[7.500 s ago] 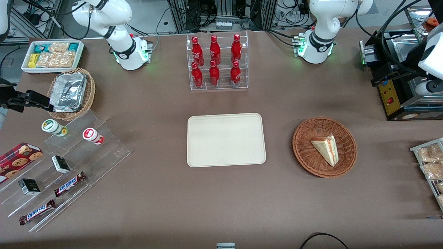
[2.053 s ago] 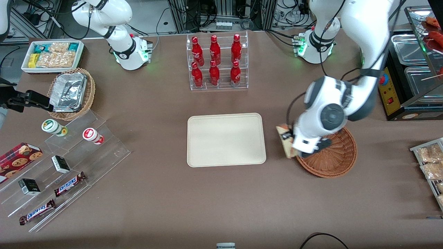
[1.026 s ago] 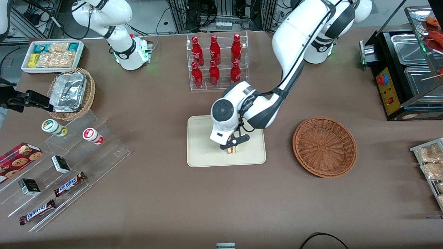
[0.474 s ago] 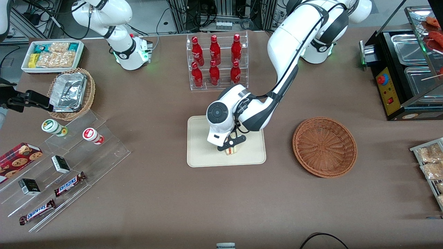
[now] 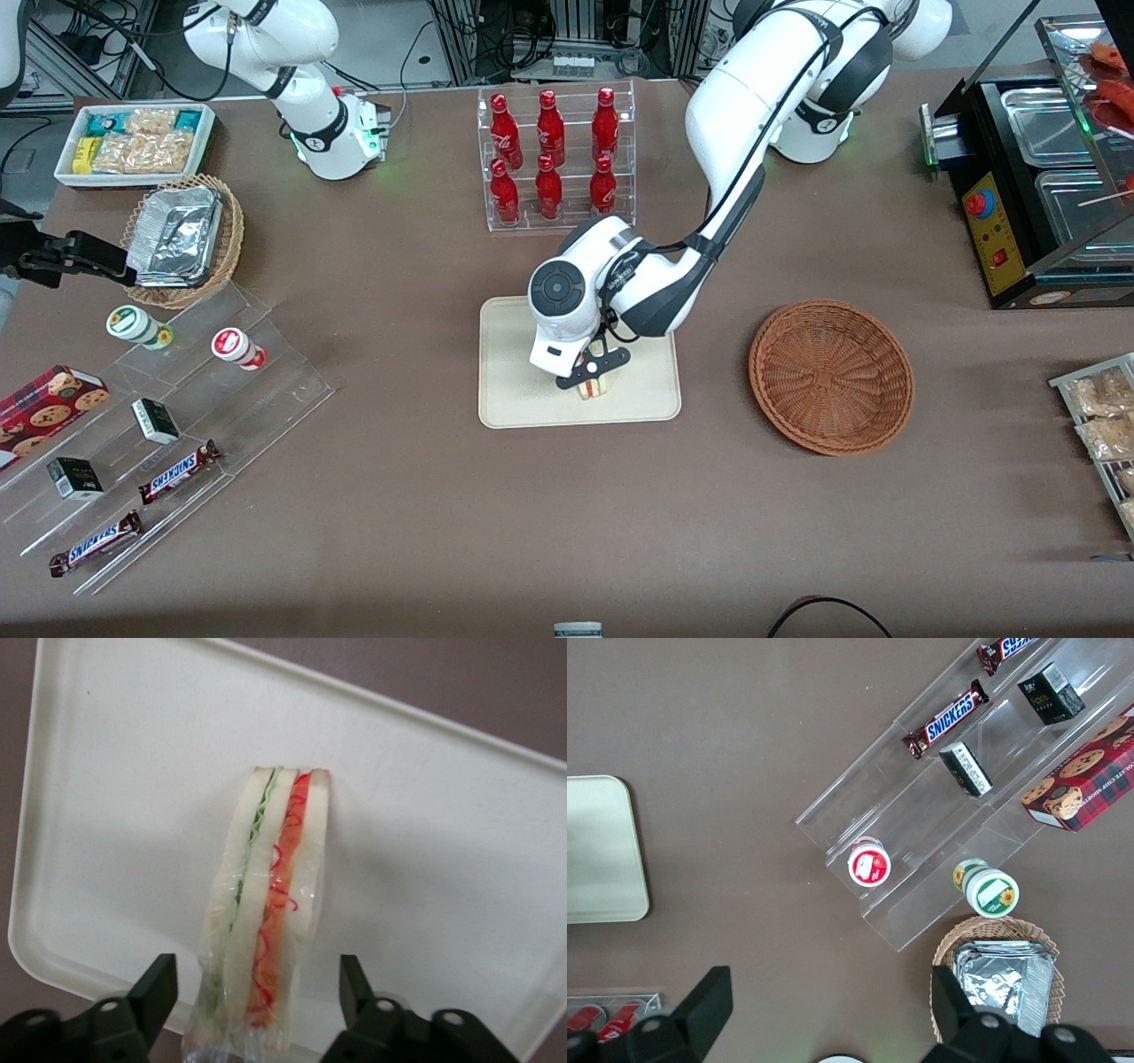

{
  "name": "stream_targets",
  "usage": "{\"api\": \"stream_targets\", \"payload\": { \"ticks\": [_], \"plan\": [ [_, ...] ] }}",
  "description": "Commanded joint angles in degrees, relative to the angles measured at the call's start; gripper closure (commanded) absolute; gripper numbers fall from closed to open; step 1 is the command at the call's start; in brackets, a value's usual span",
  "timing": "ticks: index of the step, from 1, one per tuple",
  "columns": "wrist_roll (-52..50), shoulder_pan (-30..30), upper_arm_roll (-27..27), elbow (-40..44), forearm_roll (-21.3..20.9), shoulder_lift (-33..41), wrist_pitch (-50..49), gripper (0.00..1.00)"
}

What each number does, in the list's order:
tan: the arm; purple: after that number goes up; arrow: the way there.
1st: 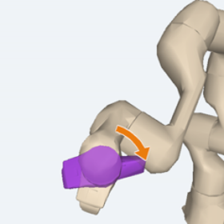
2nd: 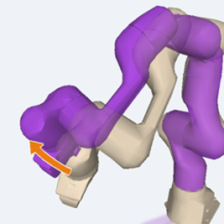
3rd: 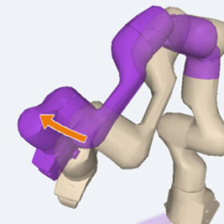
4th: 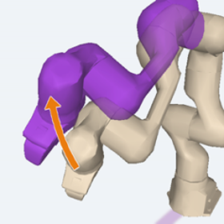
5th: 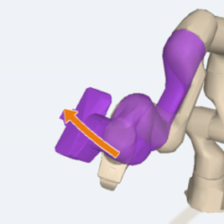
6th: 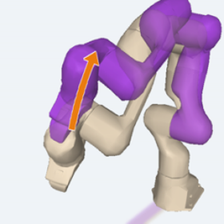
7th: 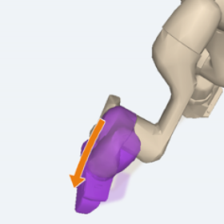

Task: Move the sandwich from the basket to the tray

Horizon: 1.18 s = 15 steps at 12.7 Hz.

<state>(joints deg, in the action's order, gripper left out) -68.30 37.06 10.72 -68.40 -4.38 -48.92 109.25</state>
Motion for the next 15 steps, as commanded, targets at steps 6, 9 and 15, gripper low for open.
{"api": "stream_targets", "payload": {
  "ticks": [6,9,15],
  "plan": [
    [3.9,-1.2,-0.3,0.5,2.9,10.8,-10.3,0.0],
    [7.1,-3.6,-1.7,-0.5,2.7,17.0,-18.5,0.0],
    [31.7,-18.8,-1.8,-8.2,3.0,27.6,-25.8,0.0]
  ]
}}
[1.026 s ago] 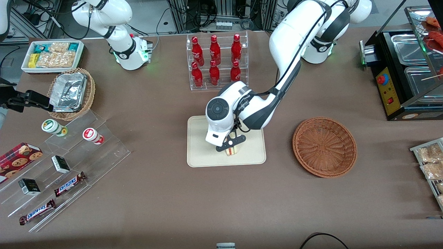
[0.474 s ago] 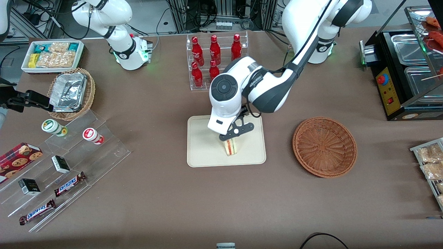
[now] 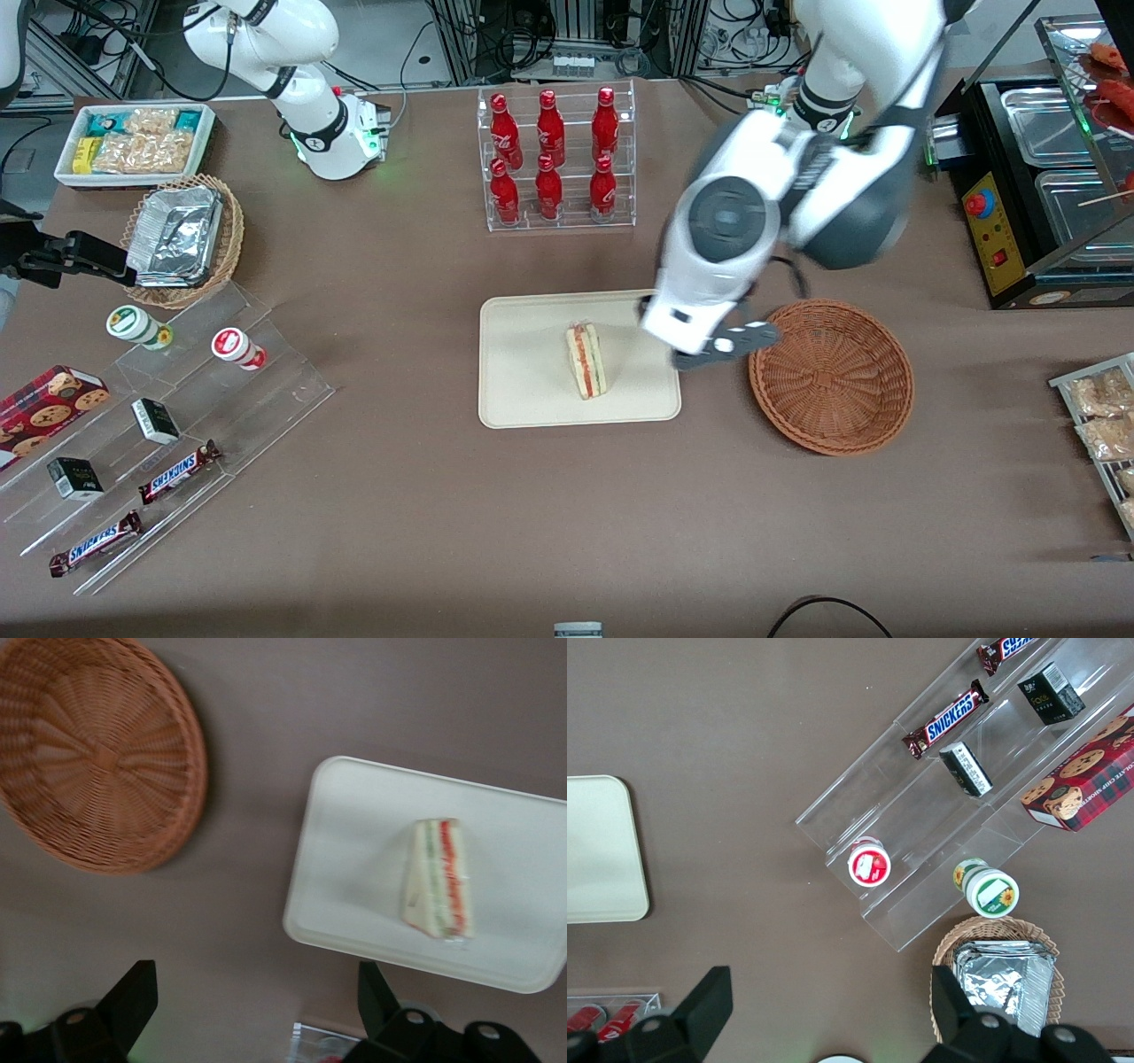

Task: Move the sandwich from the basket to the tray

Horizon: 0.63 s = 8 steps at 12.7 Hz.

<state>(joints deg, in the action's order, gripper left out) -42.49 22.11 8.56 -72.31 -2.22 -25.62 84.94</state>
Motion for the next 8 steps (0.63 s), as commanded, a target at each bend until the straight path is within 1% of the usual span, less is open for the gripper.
{"api": "stream_targets", "payload": {
  "ticks": [1,3,4,5,6,8],
  "plan": [
    [9.8,-6.7,0.4,-4.3,0.8,5.6,-3.5,0.0],
    [19.9,-11.7,0.4,-4.9,0.8,8.3,-6.3,0.0],
    [24.3,-13.7,0.4,-7.6,0.8,10.7,-5.5,0.0],
    [28.6,-17.8,0.6,-12.2,1.7,15.2,-4.7,0.0],
    [31.6,-20.3,0.8,-14.2,3.3,17.5,-5.0,0.0],
    [38.8,-24.1,0.8,-15.3,4.1,21.0,-7.4,0.0]
  ]
}}
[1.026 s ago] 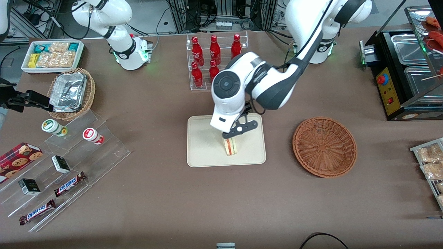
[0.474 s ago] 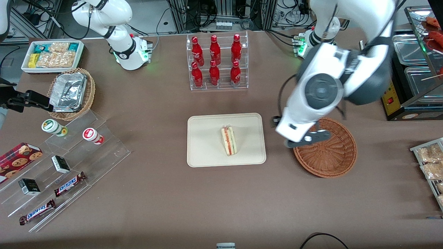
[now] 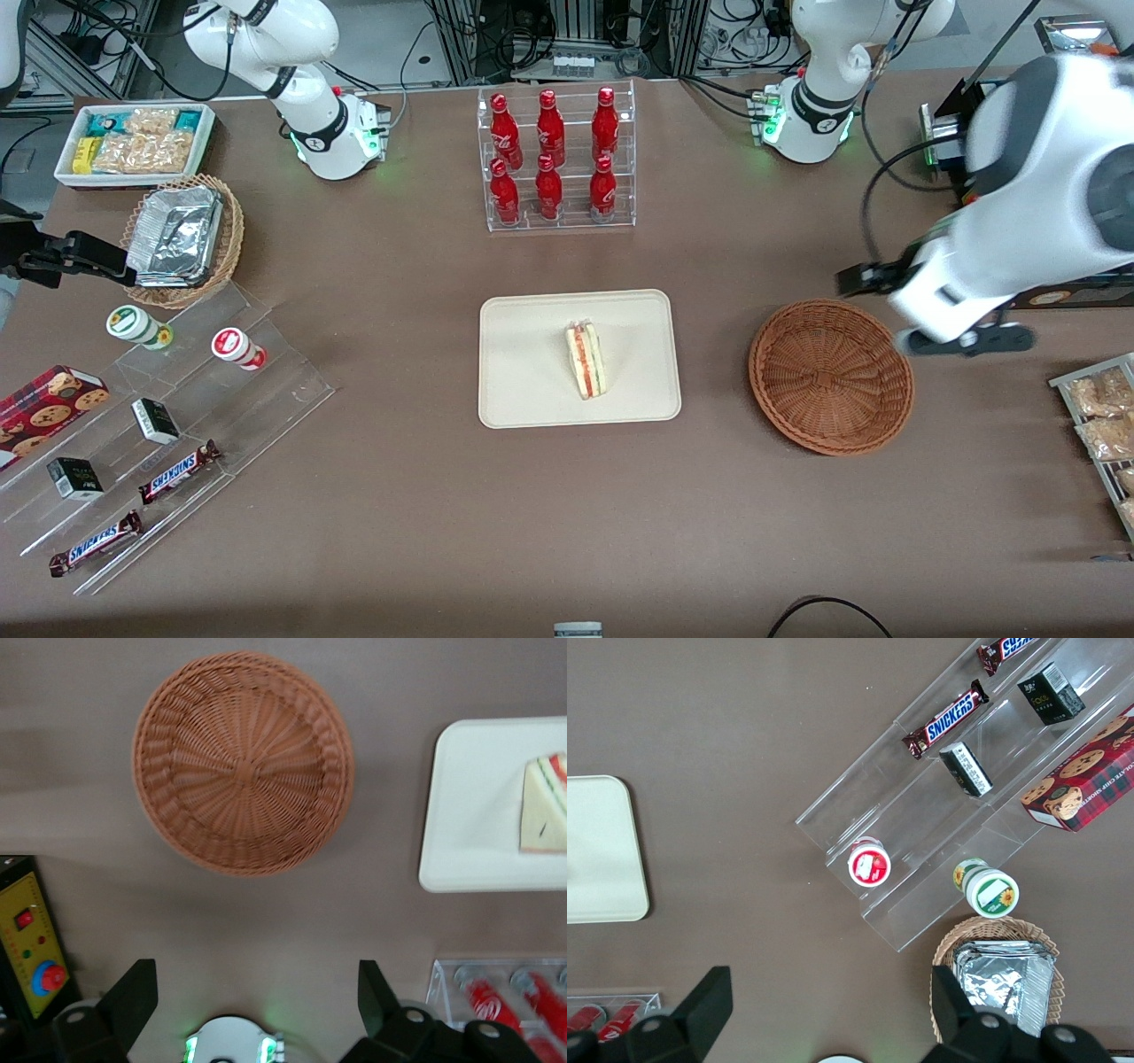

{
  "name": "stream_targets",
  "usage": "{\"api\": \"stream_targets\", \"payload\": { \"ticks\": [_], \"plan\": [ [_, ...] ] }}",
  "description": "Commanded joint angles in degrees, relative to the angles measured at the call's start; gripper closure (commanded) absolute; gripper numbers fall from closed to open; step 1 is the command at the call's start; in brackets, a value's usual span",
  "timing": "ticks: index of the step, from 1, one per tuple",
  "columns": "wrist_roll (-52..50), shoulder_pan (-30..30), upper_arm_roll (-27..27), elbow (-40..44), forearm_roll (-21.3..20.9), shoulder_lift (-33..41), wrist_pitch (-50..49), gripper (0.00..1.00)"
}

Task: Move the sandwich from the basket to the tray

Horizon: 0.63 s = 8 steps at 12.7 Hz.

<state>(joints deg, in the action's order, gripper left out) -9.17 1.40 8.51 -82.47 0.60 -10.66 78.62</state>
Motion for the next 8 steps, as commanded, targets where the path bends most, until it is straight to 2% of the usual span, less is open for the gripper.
{"api": "stream_targets", "payload": {
  "ticks": [1,5,8],
  "plan": [
    [8.4,-4.0,0.6,-4.4,1.3,6.8,-4.1,0.0],
    [11.6,-4.0,-3.2,1.0,0.9,8.3,-9.7,0.0],
    [12.5,-3.3,-6.5,0.7,0.5,10.3,-10.2,0.0]
  ]
}}
